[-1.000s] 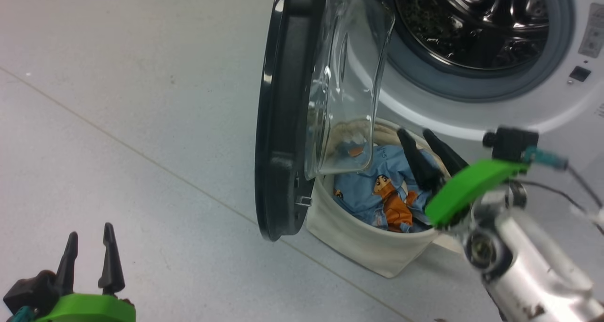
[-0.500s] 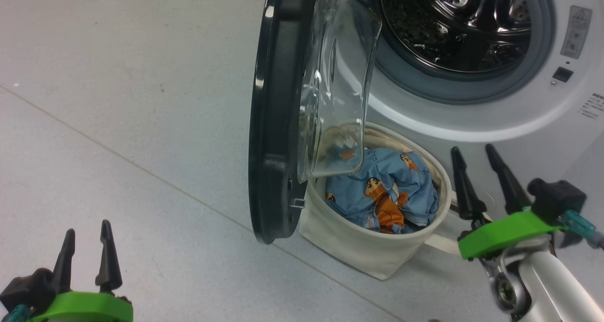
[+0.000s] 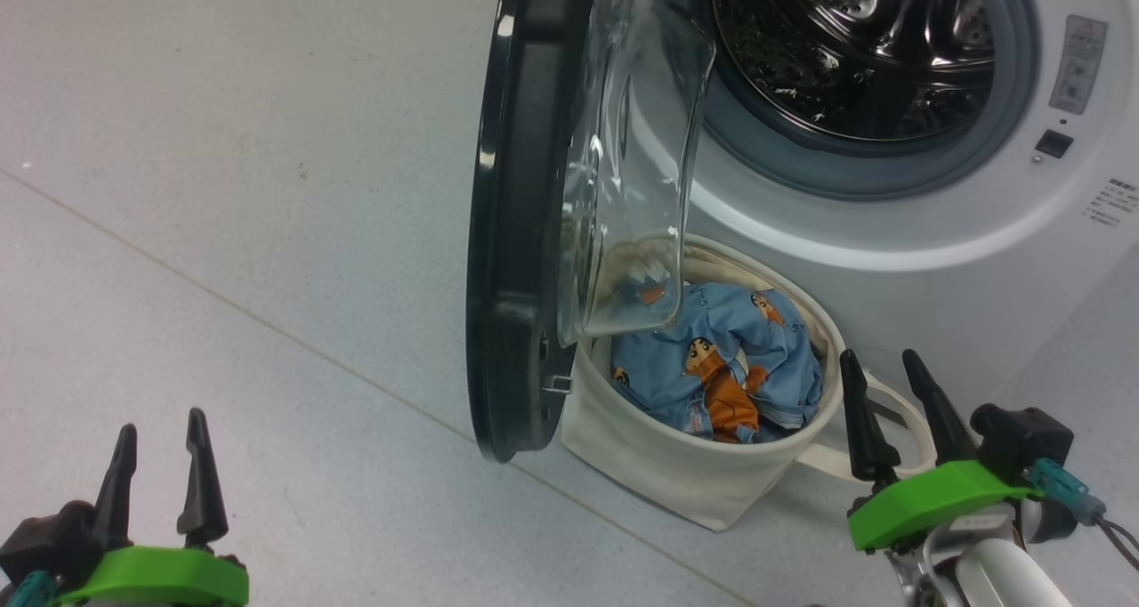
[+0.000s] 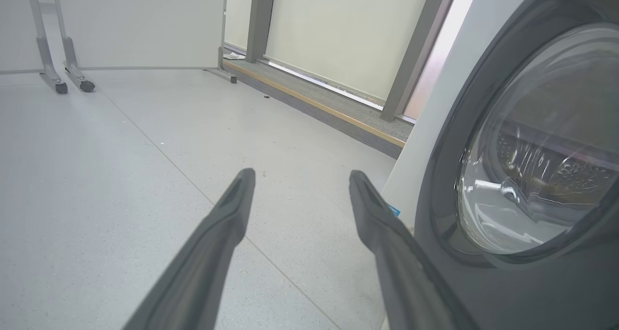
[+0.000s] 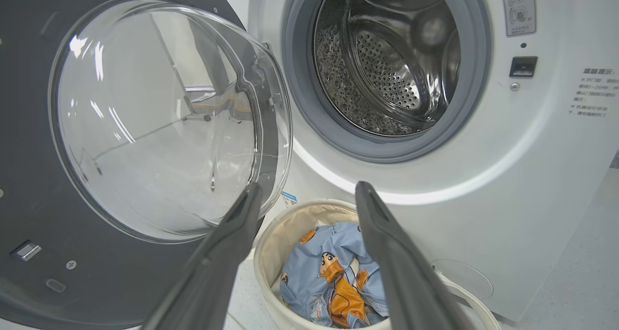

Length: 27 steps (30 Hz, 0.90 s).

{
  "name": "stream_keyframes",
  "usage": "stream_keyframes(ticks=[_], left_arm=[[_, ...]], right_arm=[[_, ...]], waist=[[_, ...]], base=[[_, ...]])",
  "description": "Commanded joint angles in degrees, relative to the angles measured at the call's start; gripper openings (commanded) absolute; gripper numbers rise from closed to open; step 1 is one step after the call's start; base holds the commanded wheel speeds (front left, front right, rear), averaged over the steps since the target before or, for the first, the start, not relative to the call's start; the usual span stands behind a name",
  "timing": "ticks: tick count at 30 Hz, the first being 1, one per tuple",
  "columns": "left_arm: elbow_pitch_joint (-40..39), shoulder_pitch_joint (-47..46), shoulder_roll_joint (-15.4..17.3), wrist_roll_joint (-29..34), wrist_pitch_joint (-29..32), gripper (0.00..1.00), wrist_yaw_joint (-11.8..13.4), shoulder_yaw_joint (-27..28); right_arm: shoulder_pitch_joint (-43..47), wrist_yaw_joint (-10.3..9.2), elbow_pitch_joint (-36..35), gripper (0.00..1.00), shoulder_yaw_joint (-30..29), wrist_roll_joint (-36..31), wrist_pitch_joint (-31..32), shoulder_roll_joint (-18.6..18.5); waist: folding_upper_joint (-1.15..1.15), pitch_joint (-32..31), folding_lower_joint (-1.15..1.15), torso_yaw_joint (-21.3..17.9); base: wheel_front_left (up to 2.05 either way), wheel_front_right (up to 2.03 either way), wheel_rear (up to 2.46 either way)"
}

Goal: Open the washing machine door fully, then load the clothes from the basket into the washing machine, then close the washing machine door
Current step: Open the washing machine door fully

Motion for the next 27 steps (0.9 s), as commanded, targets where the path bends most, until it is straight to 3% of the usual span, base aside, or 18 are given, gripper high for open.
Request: stream_keyframes(ticks=[1,19,20,21,27], left_arm=[[-1.97,-1.72,0.96,0.86,-0.28,1.00,-0.33,1.62],[-1.12,-2.32,0.64,0.42,-0.28,1.00,-0.33,0.96],[-1.12,-2.42,0.67,0.20,-0.28,0.44,-0.33,0.81],[-1.20,-2.54,0.70,-0.17,-0.28,0.00,-0.33,0.55],[-8.77,-3.88,0.35,-1.83,-0.28,0.00,-0.33,-2.38]], right_arm=[[-1.84,0.02,-1.44,1.00,0.63,-0.58,-0.69,-0.29],[-2.57,0.02,-0.46,1.00,0.92,-0.34,-0.70,0.91],[-2.68,0.02,-0.40,1.00,0.89,-0.35,-0.70,0.96],[-2.80,0.02,-0.34,1.00,0.87,-0.35,-0.70,0.99],[-3.04,0.02,-0.10,1.00,1.13,-0.17,-0.70,1.35]], waist=[[-0.01,0.03,0.00,-0.06],[-0.01,0.35,0.00,-1.02],[-0.01,0.44,0.00,-1.09],[-0.01,0.50,0.00,-1.16],[-0.01,0.54,0.00,-1.31]], base=[[0.00,0.00,0.00],[0.00,0.00,0.00],[0.00,0.00,0.00],[0.00,0.00,0.00],[0.00,0.00,0.00]])
